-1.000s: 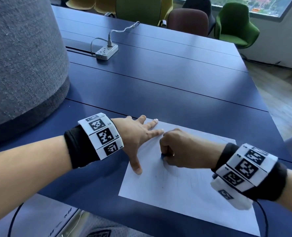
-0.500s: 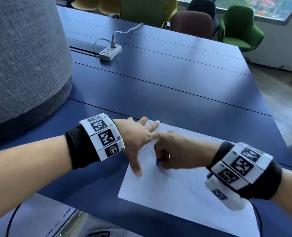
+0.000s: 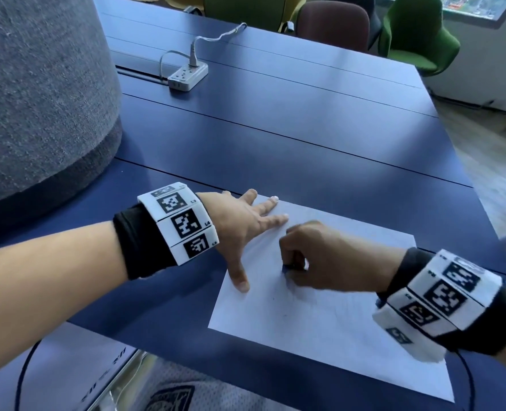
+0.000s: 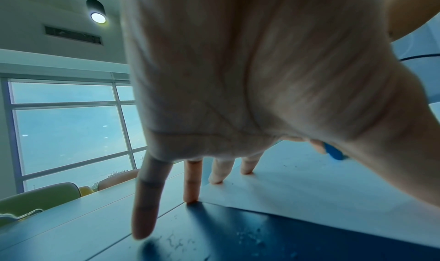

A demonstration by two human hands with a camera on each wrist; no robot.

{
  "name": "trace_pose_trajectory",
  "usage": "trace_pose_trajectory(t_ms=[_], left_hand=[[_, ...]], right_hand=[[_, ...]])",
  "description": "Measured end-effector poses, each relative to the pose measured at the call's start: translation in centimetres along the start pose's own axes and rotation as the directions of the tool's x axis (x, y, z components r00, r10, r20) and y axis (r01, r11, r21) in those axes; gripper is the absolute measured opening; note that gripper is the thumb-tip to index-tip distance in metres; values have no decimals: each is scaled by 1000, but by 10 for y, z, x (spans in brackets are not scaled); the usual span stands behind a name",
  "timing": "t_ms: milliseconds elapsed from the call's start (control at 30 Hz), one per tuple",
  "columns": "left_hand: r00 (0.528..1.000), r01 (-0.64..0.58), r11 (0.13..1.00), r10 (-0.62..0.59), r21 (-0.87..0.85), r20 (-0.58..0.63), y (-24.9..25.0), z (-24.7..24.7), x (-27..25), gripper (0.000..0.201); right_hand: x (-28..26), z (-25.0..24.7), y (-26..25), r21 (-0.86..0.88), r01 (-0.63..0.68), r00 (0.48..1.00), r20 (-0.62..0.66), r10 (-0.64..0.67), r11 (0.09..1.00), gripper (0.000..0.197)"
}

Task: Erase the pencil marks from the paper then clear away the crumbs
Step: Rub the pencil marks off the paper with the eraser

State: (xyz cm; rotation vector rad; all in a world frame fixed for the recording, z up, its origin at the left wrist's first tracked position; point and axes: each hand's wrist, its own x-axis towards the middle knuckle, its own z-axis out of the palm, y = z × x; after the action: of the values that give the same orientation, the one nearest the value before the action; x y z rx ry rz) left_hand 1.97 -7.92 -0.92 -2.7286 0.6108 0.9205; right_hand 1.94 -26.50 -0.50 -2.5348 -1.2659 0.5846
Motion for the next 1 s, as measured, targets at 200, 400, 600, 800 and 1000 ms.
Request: trace_pose_trajectory(t_ms=[200, 400, 600, 800, 1000], left_hand=[[1000, -2, 1000, 2, 20, -7, -1, 1, 2, 141], [1000, -3, 1000, 3, -1, -4, -1, 1, 1, 142], [1000, -9, 1000, 9, -8, -6, -3, 2, 3, 142], [1000, -11, 1000, 11, 5, -8, -1, 3, 1, 141], [999, -30, 999, 31, 22, -19, 0, 0, 0, 139]], right_hand=[[-4, 5, -17, -22, 78, 983, 167, -73, 997, 5], [-13, 8, -25, -25, 92, 975, 204, -85, 995, 1], [2, -6, -8, -20, -14, 995, 103, 16, 1000, 5], [-14, 6, -25, 74, 44, 956, 287, -64, 996, 4], [24, -20, 12, -53, -93, 994, 45, 96, 994, 6]])
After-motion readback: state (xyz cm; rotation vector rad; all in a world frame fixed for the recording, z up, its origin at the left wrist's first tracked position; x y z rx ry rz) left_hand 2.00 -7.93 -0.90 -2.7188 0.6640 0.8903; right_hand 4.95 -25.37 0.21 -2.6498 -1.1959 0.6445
